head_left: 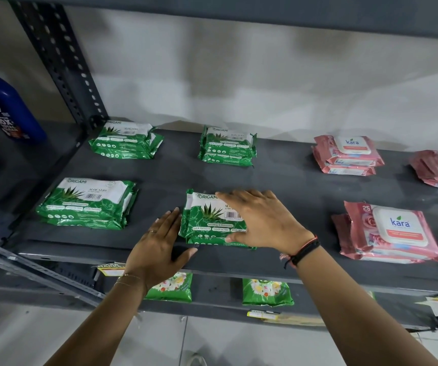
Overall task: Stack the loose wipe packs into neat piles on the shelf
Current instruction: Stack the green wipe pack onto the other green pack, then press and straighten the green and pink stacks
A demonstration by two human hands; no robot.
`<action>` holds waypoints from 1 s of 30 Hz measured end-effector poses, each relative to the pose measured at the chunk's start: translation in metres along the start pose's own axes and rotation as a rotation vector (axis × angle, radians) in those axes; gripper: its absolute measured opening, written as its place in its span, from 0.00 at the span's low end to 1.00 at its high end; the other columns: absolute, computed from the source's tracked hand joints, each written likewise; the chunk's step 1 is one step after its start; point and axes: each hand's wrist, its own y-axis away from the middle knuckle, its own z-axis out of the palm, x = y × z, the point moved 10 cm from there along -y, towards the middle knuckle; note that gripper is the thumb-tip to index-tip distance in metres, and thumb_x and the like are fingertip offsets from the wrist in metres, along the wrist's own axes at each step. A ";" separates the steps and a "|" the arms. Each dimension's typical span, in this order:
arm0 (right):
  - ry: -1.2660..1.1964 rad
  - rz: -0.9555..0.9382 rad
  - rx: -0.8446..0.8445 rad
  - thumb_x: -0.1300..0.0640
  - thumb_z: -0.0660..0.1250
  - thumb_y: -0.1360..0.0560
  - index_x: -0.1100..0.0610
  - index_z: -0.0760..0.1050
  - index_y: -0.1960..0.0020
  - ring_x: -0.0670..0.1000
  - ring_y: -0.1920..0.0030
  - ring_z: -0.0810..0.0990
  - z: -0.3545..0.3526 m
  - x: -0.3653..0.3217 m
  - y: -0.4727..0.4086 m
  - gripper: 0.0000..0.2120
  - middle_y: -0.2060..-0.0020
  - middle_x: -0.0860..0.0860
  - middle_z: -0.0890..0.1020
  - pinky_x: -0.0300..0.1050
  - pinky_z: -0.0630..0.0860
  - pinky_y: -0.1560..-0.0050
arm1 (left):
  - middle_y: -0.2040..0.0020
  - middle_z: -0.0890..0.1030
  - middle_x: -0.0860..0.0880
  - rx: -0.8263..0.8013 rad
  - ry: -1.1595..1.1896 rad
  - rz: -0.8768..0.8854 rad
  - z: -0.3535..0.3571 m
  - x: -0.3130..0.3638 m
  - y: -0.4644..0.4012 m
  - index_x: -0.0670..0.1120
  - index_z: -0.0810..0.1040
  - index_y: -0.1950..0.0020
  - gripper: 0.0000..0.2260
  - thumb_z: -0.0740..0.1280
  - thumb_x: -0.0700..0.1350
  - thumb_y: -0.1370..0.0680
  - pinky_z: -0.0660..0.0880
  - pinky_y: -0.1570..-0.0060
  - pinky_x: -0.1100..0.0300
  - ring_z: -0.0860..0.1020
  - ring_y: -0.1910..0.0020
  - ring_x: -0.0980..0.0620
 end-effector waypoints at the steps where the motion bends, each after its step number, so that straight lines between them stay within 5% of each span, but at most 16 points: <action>1: -0.004 0.001 0.001 0.41 0.68 0.34 0.48 0.50 0.29 0.56 0.36 0.68 0.001 0.000 0.000 0.41 0.35 0.51 0.70 0.54 0.64 0.36 | 0.32 0.67 0.38 -0.001 -0.006 0.002 0.000 0.000 0.000 0.38 0.61 0.31 0.38 0.45 0.68 0.27 0.60 0.38 0.45 0.64 0.33 0.39; 9: -0.093 0.040 0.039 0.35 0.64 0.34 0.48 0.46 0.28 0.55 0.29 0.60 -0.010 0.013 0.013 0.44 0.27 0.53 0.60 0.58 0.58 0.30 | 0.27 0.53 0.43 0.085 0.058 0.055 -0.014 0.004 0.005 0.42 0.47 0.29 0.41 0.43 0.71 0.29 0.48 0.31 0.54 0.52 0.28 0.46; 13: -0.068 0.180 0.217 0.33 0.53 0.31 0.50 0.51 0.28 0.54 0.30 0.63 -0.047 0.067 0.056 0.38 0.28 0.53 0.63 0.60 0.58 0.29 | 0.29 0.57 0.41 0.292 0.137 0.076 -0.060 0.025 0.006 0.39 0.50 0.30 0.33 0.46 0.63 0.24 0.50 0.31 0.54 0.53 0.30 0.48; 16: -0.062 0.331 0.290 0.37 0.54 0.29 0.53 0.57 0.30 0.55 0.31 0.65 -0.057 0.116 0.099 0.33 0.30 0.54 0.67 0.60 0.59 0.29 | 0.30 0.60 0.40 0.369 0.104 0.048 -0.080 0.058 -0.018 0.37 0.55 0.31 0.31 0.43 0.61 0.22 0.52 0.32 0.51 0.56 0.30 0.48; 21: -0.058 0.524 0.220 0.44 0.53 0.24 0.55 0.56 0.29 0.53 0.28 0.60 -0.036 0.181 0.149 0.27 0.28 0.53 0.63 0.59 0.53 0.28 | 0.32 0.65 0.33 0.272 -0.050 0.015 -0.064 0.103 -0.059 0.32 0.62 0.34 0.38 0.38 0.62 0.24 0.55 0.35 0.44 0.61 0.32 0.35; 30: -0.062 0.550 0.212 0.45 0.44 0.22 0.55 0.53 0.28 0.50 0.26 0.55 -0.011 0.216 0.161 0.25 0.26 0.51 0.59 0.59 0.46 0.28 | 0.31 0.64 0.34 0.147 -0.122 -0.128 -0.032 0.093 -0.079 0.33 0.61 0.33 0.33 0.45 0.57 0.26 0.53 0.32 0.44 0.60 0.31 0.38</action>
